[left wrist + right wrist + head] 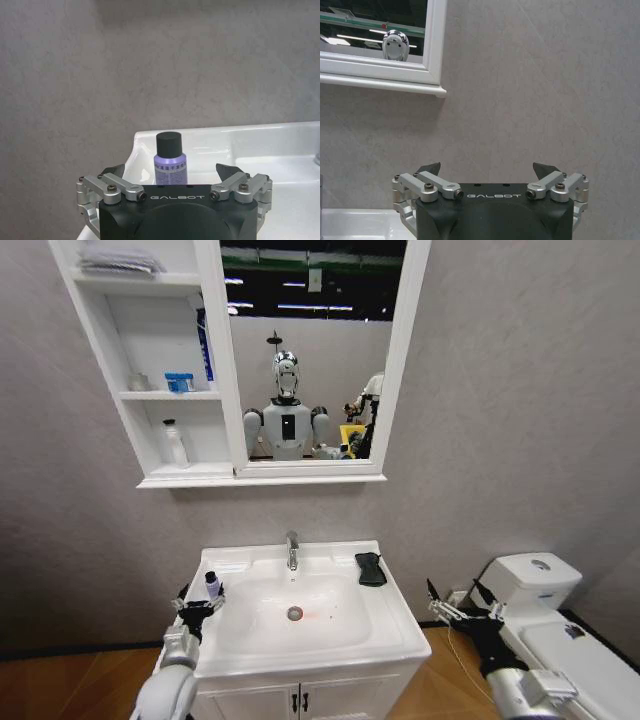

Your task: Move facial cleanser and shampoo from washbasin to cabinet, then wipe washbasin with towel.

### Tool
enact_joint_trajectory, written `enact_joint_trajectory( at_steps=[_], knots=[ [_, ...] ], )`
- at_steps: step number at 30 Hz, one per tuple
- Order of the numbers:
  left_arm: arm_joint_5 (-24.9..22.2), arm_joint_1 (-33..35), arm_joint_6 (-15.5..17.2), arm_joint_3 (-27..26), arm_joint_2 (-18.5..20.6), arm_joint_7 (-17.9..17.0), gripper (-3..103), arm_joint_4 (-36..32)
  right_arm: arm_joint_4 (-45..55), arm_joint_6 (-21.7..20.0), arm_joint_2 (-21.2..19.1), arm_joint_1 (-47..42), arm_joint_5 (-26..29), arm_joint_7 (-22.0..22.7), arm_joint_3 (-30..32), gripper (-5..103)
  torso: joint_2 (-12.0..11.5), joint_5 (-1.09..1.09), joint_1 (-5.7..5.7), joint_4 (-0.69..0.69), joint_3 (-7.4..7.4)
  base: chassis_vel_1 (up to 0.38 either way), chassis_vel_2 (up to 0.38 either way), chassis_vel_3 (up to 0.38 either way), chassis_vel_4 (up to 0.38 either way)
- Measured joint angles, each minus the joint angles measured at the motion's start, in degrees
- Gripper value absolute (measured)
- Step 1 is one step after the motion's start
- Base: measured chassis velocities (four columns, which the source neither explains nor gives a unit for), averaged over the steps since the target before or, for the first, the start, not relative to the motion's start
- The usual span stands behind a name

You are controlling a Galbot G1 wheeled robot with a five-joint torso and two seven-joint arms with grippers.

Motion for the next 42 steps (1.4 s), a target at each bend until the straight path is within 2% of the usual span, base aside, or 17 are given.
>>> enact_joint_trajectory(
  at_steps=[3, 10, 12, 21, 38, 41, 42],
  knots=[
    [0.0, -4.2, -0.7, 0.2, -0.3, -1.2, 100, 4.8, 0.0, -0.1, -0.1, 0.4, 0.8, 0.0, 0.7, 100, 0.0, 0.00, 0.01, -0.01, 0.00, 0.000, 0.000, 0.000, 0.000],
    [0.7, -6.6, -1.0, -0.1, -0.4, -2.1, 100, 7.8, -0.4, -0.8, -0.3, 1.5, 1.8, 0.0, 0.8, 100, 0.0, 0.01, 0.01, 0.00, 0.00, 0.000, 0.000, 0.000, 0.000],
    [0.7, -7.0, -1.2, 0.0, -1.7, -2.2, 100, 9.5, -0.8, -0.7, -0.4, 1.5, 3.0, 0.0, 1.1, 100, 0.0, 0.00, 0.00, 0.00, 0.00, 0.000, 0.000, 0.000, 0.000],
    [0.5, -8.6, -0.1, -0.1, -2.6, -2.2, 100, 10.3, -2.4, 0.3, -1.3, 1.6, 4.5, -0.2, 1.7, 100, 0.0, 0.01, 0.00, 0.00, 0.00, 0.000, 0.000, 0.000, 0.000],
    [0.4, -11.8, 2.0, 0.6, -3.4, -3.3, 102, 13.4, -2.2, -0.5, -1.9, 1.9, 7.5, -0.2, 1.8, 100, 0.0, 0.01, -0.01, 0.00, 0.00, 0.000, 0.000, 0.000, 0.000],
    [0.3, -11.7, 2.5, 0.6, -3.2, -3.2, 88, 13.4, -2.3, -0.5, -2.1, 1.9, 8.0, 0.0, 1.6, 100, 0.0, 0.00, -0.01, 0.00, 0.00, 0.000, 0.000, 0.000, 0.000],
    [0.2, -11.9, 2.6, 0.6, -3.2, -3.1, 88, 13.6, -2.3, -0.6, -2.1, 2.0, 8.2, 0.1, 1.6, 100, 0.0, 0.01, -0.01, 0.00, 0.00, 0.000, 0.000, 0.000, 0.000]
  ],
)
